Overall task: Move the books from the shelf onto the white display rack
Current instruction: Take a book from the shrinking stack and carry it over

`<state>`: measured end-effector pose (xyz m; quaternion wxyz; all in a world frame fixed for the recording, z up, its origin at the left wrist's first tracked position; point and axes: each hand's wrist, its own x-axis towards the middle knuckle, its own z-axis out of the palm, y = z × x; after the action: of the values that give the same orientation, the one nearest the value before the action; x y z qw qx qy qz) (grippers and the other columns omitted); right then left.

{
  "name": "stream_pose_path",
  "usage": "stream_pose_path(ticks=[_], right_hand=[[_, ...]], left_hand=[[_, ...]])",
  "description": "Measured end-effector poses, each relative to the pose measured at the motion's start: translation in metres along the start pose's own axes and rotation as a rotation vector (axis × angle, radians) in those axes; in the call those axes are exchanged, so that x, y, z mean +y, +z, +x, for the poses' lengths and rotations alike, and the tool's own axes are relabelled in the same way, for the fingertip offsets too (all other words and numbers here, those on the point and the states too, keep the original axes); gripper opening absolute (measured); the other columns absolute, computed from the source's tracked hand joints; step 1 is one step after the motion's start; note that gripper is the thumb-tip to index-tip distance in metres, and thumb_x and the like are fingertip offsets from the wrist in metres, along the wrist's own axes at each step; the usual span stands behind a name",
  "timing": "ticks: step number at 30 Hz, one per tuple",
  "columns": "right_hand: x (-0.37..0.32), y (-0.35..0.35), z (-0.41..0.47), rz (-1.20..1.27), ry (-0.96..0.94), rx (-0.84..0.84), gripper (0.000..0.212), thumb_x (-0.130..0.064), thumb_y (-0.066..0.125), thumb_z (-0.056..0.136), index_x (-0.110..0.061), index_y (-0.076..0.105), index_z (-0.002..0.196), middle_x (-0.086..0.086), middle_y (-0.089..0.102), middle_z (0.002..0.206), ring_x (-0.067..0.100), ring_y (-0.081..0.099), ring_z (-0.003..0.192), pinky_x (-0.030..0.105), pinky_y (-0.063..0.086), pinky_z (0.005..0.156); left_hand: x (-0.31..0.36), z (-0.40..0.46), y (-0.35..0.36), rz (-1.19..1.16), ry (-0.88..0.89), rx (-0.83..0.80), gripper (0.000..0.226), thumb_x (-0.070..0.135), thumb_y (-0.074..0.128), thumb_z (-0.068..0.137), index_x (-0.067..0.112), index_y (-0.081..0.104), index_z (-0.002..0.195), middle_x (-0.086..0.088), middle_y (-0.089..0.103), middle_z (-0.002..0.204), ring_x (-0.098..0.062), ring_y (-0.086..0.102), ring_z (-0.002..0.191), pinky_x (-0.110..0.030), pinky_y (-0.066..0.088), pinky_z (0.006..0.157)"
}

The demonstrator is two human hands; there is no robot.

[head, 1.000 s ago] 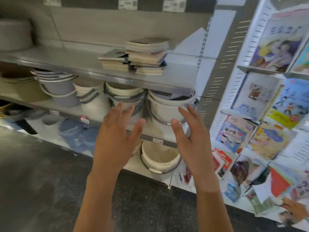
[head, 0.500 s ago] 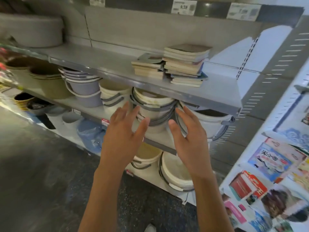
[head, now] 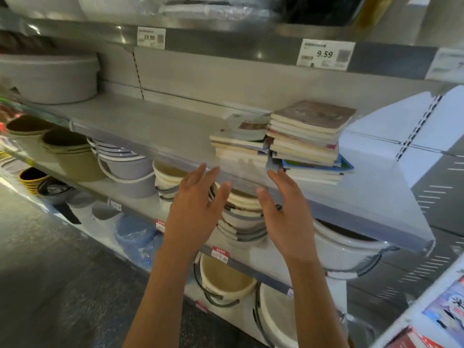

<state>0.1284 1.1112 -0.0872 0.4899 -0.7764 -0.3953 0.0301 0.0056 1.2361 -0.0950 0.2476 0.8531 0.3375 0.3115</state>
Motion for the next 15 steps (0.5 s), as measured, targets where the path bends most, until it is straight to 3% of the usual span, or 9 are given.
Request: stream_pose_path(ticks=[6, 11, 15], right_hand=[[0.006, 0.027, 0.045, -0.05, 0.033, 0.053, 0.05, -0.034, 0.054, 0.099, -0.018, 0.046, 0.146, 0.002, 0.043, 0.153, 0.014, 0.035, 0.142, 0.025, 0.024, 0.114], [0.006, 0.055, 0.082, -0.076, 0.108, 0.121, 0.05, -0.034, 0.055, 0.099, -0.019, 0.045, 0.146, 0.0, 0.043, 0.152, 0.014, 0.037, 0.14, 0.013, 0.02, 0.102], [0.007, 0.081, 0.119, -0.116, 0.151, 0.192, 0.051, -0.033, 0.056, 0.099, -0.017, 0.044, 0.147, 0.002, 0.045, 0.151, 0.016, 0.038, 0.139, 0.018, 0.025, 0.105]], left_hand=[[-0.031, 0.053, 0.018, -0.072, 0.007, -0.032, 0.075, 0.069, 0.029, 0.09, 0.023, 0.047, 0.147, -0.004, 0.037, 0.158, -0.022, 0.031, 0.146, -0.044, 0.031, 0.118], [-0.06, 0.111, 0.026, -0.132, 0.04, -0.092, 0.081, 0.077, 0.025, 0.09, 0.022, 0.047, 0.147, -0.005, 0.04, 0.156, -0.022, 0.032, 0.145, -0.04, 0.026, 0.119], [-0.079, 0.161, 0.033, -0.18, 0.045, -0.107, 0.058, 0.053, 0.042, 0.1, 0.016, 0.05, 0.144, -0.008, 0.047, 0.15, -0.026, 0.043, 0.137, -0.038, 0.032, 0.114]])
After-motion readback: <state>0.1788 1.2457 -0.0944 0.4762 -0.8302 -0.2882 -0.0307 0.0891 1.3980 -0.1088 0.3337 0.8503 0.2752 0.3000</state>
